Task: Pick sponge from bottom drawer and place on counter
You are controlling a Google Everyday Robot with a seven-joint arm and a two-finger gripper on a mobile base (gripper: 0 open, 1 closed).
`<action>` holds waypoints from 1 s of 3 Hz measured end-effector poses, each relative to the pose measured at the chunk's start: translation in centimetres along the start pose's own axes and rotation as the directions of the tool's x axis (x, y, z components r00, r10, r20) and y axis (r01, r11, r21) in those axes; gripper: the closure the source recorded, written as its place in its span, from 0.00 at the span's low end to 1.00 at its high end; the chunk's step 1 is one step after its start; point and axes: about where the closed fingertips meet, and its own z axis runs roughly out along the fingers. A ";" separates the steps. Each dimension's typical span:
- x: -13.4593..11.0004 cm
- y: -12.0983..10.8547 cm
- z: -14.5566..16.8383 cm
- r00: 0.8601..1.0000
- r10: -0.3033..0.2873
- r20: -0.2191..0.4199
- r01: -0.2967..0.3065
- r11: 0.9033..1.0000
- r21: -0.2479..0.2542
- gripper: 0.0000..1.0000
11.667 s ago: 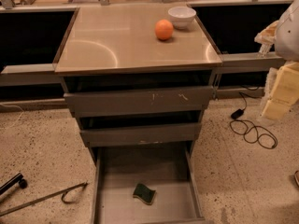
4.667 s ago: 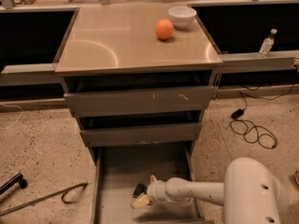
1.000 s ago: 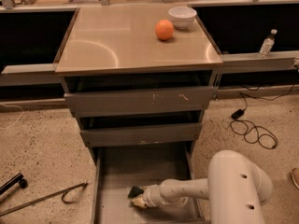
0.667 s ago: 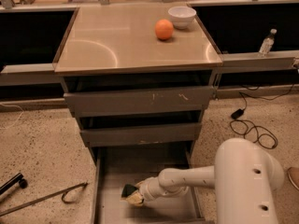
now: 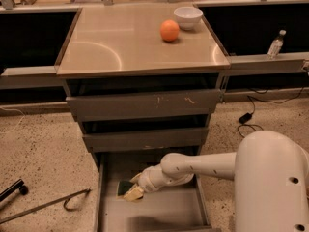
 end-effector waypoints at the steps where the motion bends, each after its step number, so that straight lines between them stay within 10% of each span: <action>1: 0.0 0.0 0.0 1.000 0.000 0.000 0.000 1.000 0.000 1.00; 2: -3.9 0.4 -2.7 0.994 -0.089 0.059 0.090 0.996 -0.009 1.00; 3: -12.1 1.1 -8.8 0.946 -0.245 0.211 0.252 0.968 -0.008 1.00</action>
Offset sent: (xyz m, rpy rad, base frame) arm 0.0294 0.0122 0.1343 0.1601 -0.2166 0.1494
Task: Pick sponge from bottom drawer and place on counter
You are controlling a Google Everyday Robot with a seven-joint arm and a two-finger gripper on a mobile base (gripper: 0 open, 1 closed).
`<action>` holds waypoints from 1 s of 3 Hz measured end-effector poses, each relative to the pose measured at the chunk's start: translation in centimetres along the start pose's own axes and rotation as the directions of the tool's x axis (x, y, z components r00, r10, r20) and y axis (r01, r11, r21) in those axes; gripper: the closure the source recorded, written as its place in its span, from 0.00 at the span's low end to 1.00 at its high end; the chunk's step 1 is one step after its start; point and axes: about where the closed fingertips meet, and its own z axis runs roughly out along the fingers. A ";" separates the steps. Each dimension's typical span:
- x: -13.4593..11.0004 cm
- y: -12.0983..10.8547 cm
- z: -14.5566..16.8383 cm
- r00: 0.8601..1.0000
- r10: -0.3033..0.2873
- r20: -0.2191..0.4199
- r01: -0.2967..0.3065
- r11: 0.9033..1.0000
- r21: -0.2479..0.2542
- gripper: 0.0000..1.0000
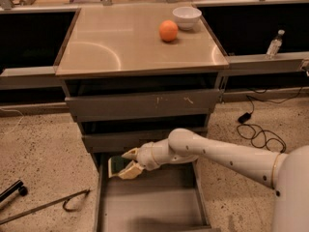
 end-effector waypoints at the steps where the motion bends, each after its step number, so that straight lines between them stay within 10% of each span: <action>1: -10.7 1.6 -4.9 0.973 -0.176 0.151 0.186 0.981 -0.050 1.00; 2: -18.5 4.8 -9.3 0.930 -0.289 0.226 0.314 0.946 -0.084 1.00; 3: -19.2 5.7 -9.4 0.926 -0.301 0.230 0.331 0.938 -0.106 1.00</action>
Offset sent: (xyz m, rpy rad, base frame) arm -0.0649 0.0152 0.3353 0.2904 -0.3513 0.3781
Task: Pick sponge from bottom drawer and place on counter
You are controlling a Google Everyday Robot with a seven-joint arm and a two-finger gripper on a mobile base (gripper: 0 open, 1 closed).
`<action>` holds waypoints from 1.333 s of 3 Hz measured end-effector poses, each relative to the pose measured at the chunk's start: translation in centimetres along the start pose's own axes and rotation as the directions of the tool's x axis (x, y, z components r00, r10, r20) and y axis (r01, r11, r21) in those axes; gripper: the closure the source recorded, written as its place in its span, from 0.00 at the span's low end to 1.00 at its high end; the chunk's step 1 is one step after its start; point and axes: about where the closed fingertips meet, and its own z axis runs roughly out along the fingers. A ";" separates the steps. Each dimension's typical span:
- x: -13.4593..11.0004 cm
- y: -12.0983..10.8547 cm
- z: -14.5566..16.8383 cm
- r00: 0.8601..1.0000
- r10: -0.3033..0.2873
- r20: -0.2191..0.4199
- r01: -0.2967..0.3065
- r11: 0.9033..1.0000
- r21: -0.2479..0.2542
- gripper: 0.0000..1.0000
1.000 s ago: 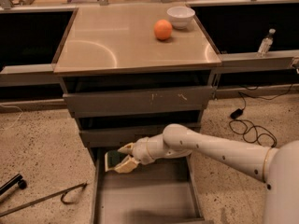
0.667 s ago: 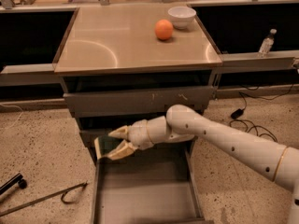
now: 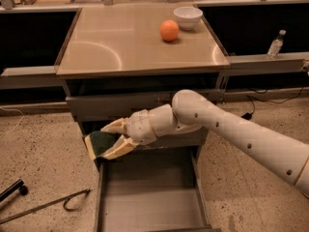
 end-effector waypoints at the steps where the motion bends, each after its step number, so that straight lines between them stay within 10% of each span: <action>1: 0.1 -0.1 0.0 1.000 0.002 0.000 -0.002 1.000 0.002 1.00; 2: -2.0 -1.2 -0.8 0.999 -0.044 -0.021 0.044 0.999 0.008 1.00; 4: -14.3 -6.5 -4.3 0.972 -0.221 -0.072 0.219 0.975 -0.036 1.00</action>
Offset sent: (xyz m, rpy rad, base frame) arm 0.0334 -0.0015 0.0981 -0.0545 -0.1949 0.0098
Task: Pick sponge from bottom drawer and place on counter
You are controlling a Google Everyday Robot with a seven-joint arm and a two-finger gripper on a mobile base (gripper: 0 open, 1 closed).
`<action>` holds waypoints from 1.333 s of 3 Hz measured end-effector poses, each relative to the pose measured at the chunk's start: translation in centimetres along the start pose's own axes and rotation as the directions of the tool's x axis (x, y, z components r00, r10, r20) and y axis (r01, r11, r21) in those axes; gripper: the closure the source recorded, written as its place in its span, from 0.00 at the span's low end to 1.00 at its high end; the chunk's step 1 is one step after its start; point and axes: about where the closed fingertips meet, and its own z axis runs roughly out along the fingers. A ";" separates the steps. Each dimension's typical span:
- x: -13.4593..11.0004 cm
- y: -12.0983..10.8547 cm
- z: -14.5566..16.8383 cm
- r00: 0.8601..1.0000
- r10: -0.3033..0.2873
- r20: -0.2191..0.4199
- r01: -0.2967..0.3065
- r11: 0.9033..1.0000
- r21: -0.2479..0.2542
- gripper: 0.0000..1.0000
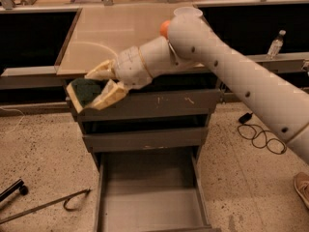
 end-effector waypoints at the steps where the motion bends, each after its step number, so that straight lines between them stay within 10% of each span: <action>1: -2.8 -4.0 -0.9 0.998 -0.058 -0.010 0.057 0.997 -0.048 1.00; 2: -3.5 -10.3 -2.8 0.996 -0.076 -0.049 0.078 0.996 0.052 1.00; 4: -5.7 -13.0 -5.5 0.993 -0.113 -0.035 0.117 0.985 0.130 1.00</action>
Offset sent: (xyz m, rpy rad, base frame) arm 0.2036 -0.0122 0.1919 0.1302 -0.2776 -0.3115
